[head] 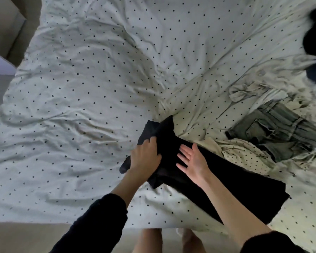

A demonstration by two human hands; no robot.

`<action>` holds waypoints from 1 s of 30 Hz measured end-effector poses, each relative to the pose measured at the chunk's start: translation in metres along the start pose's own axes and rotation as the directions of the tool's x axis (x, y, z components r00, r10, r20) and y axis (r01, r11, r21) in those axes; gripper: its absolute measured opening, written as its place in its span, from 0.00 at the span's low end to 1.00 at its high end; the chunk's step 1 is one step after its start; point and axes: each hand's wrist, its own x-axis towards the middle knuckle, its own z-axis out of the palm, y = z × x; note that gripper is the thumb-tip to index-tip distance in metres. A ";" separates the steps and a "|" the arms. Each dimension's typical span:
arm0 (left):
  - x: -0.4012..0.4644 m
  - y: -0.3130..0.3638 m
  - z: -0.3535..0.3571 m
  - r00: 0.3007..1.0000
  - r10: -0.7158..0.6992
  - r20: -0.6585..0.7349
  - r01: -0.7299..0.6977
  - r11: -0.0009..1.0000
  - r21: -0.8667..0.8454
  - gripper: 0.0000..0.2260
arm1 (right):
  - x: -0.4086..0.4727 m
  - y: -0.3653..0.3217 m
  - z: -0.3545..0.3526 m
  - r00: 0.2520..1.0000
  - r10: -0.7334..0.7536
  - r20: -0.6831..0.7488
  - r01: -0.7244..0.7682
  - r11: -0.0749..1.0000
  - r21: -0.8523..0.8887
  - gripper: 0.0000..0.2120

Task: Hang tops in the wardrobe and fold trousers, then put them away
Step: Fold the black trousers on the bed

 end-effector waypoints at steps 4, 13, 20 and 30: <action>-0.018 0.066 0.046 0.920 0.118 0.374 -0.090 0.992 -0.089 0.24 | -0.025 -0.002 -0.056 0.995 -0.065 -0.069 0.062 0.997 -0.044 0.25; -0.009 0.013 0.080 0.971 -0.238 0.025 0.225 0.876 -0.427 0.14 | -0.018 0.050 -0.080 0.877 -0.393 0.275 0.301 0.005 -0.954 0.23; 0.051 -0.034 0.106 0.859 -0.108 0.501 0.443 0.647 -0.620 0.31 | 0.008 0.071 -0.085 0.900 -0.356 0.251 0.236 -0.086 -0.968 0.26; 0.070 -0.026 0.100 0.793 0.004 0.609 0.536 0.469 -0.702 0.25 | 0.015 0.057 -0.090 0.961 -0.263 0.091 0.217 0.504 -0.836 0.21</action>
